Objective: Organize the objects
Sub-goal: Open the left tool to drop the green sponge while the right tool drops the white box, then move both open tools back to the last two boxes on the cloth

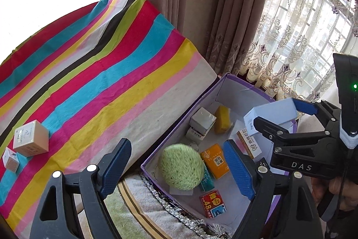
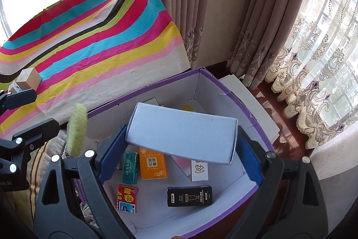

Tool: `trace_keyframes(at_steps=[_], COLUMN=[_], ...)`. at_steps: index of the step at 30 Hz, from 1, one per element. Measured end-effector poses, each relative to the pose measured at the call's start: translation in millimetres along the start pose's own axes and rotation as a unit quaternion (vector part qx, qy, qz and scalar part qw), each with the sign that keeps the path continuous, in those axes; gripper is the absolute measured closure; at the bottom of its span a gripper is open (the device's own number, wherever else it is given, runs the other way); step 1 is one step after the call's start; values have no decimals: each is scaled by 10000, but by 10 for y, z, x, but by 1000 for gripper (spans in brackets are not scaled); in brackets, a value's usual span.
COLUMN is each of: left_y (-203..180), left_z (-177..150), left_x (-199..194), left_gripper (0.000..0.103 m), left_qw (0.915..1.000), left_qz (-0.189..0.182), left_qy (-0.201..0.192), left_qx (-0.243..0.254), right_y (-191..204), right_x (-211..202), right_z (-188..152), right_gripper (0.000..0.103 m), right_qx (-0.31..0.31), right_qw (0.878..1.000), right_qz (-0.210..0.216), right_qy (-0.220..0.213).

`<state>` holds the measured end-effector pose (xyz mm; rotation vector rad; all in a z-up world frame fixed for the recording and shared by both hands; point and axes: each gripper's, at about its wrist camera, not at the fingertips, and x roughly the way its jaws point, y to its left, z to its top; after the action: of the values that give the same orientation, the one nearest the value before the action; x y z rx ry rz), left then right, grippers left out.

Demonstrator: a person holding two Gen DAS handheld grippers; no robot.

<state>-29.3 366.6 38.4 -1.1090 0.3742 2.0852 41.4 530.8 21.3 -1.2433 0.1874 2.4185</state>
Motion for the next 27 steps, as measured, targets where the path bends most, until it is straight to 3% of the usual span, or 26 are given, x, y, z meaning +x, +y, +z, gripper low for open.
trace_keyframes(at_steps=[14,27], left_y=[199,521], left_z=[-41,-71], left_x=[-82,-270], left_gripper=[18,17], left_qw=[9996,9982], left_qz=[34,173], left_qy=[-36,-183], left_qx=[-282,-549], right_y=[82,415], right_x=[-83,-196], right_z=[41,121], right_gripper=[8,8], right_qx=[-129,-436], right_qw=[9999,9987], right_qz=[65,238], right_qy=[-62,-114])
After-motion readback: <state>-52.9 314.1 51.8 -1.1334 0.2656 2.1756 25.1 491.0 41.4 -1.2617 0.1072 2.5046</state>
